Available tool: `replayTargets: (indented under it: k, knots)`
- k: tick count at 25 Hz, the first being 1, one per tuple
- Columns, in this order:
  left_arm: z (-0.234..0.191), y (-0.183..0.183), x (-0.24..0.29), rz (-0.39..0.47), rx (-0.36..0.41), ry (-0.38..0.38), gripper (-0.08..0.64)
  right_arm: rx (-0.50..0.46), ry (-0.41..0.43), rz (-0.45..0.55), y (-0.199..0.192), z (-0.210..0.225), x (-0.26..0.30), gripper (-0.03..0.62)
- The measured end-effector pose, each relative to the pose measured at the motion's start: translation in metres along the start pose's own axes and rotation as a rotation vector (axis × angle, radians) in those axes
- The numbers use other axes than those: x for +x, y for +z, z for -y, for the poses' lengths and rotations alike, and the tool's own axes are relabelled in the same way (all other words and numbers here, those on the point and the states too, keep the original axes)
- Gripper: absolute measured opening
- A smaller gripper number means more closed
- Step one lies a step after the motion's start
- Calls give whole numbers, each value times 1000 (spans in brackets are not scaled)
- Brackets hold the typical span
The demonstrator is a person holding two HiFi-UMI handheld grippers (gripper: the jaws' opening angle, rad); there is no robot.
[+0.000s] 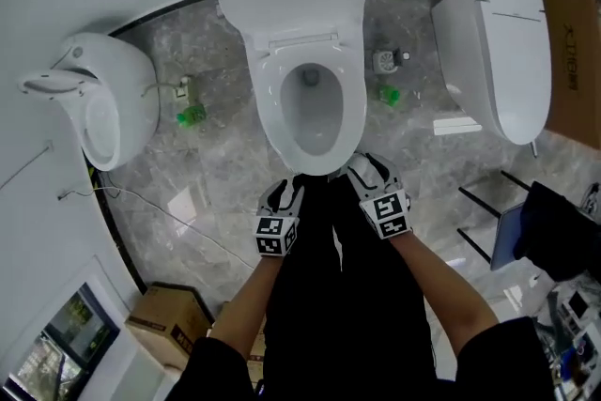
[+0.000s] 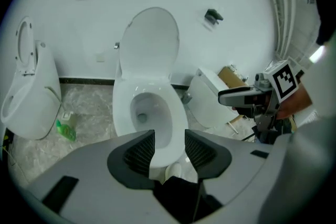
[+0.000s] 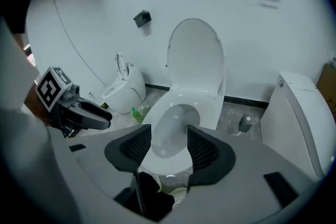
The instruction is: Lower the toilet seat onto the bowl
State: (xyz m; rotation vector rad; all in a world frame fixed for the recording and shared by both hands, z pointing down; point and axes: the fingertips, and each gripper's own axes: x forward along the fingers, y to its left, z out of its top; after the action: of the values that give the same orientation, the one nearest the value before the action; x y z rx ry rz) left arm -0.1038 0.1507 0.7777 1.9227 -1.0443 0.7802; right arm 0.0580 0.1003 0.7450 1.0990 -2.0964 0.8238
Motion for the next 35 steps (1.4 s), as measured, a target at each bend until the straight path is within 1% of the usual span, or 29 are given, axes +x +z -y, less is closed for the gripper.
replayTargets:
  k: [3, 7, 9, 12, 15, 17, 20, 21, 23, 24, 26, 30, 31, 33, 35]
  knots:
    - [30, 64, -44, 95, 18, -26, 184, 21, -5, 91, 59, -4, -53, 227]
    - [77, 141, -110, 241, 75, -61, 184, 95, 19, 272, 140, -12, -137, 227]
    - [97, 178, -149, 321, 78, -76, 184, 117, 19, 348, 173, -18, -176, 227]
    - [124, 223, -200, 432, 102, -83, 184, 96, 14, 437, 212, -27, -226, 227]
    - [143, 261, -232, 518, 154, -58, 184, 48, 14, 520, 248, -28, -260, 227]
    - [157, 273, -250, 553, 151, -49, 184, 33, 27, 558, 260, -33, -277, 227]
    - [175, 280, -272, 579, 160, -21, 176, 18, 74, 572, 269, -45, -294, 227]
    - [178, 283, -277, 582, 168, -7, 156, 18, 90, 571, 273, -50, -298, 227]
    - [185, 287, -288, 590, 161, 0, 71, 22, 110, 576, 280, -58, -307, 227]
    - [189, 289, -292, 598, 149, -13, 42, 24, 111, 584, 283, -61, -312, 227]
    - [200, 294, -303, 626, 137, -57, 22, 32, 100, 607, 289, -68, -325, 227]
    - [225, 302, -330, 710, 201, -139, 17, 37, 77, 641, 286, -86, -350, 225]
    - [228, 300, -337, 726, 213, -153, 17, 28, 82, 636, 282, -94, -351, 219]
    - [225, 293, -352, 747, 222, -167, 17, 6, 92, 619, 271, -115, -350, 180]
    - [216, 280, -367, 750, 230, -154, 17, -2, 92, 617, 262, -139, -350, 148]
